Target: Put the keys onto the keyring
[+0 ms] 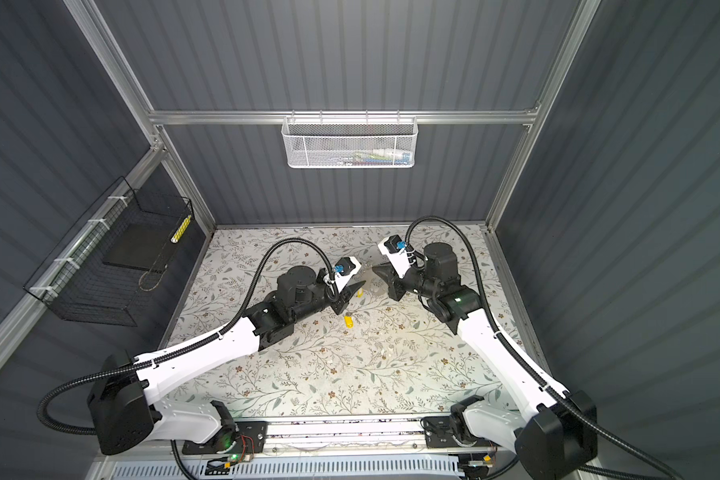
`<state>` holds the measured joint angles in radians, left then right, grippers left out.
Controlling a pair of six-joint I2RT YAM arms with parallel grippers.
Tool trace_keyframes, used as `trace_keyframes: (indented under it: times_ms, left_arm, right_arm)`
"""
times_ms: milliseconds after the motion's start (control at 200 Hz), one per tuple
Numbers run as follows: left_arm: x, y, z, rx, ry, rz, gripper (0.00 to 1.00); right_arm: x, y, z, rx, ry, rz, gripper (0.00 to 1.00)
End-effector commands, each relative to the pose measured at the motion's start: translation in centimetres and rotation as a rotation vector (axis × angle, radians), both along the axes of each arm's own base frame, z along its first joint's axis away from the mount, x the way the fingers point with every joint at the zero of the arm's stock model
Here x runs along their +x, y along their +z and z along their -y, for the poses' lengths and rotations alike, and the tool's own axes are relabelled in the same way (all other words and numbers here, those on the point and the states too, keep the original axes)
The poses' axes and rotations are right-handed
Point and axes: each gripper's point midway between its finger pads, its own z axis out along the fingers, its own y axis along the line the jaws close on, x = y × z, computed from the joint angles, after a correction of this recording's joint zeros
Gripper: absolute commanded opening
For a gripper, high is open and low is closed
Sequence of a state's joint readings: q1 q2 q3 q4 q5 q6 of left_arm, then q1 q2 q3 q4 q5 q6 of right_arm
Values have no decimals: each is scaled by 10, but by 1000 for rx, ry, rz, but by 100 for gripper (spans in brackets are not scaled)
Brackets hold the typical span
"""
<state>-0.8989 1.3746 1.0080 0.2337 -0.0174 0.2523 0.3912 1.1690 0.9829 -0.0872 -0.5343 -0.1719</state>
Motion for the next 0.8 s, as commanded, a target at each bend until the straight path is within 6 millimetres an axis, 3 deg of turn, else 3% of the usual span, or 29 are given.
trace_keyframes:
  times_ms: [0,795]
  left_arm:
    - [-4,22,5,-47,-28,109,36]
    - [18,6,13,74,46,189,35]
  right_arm:
    - [0,13,-5,20,16,15,0]
    - [-24,17,-19,11,115,16,0]
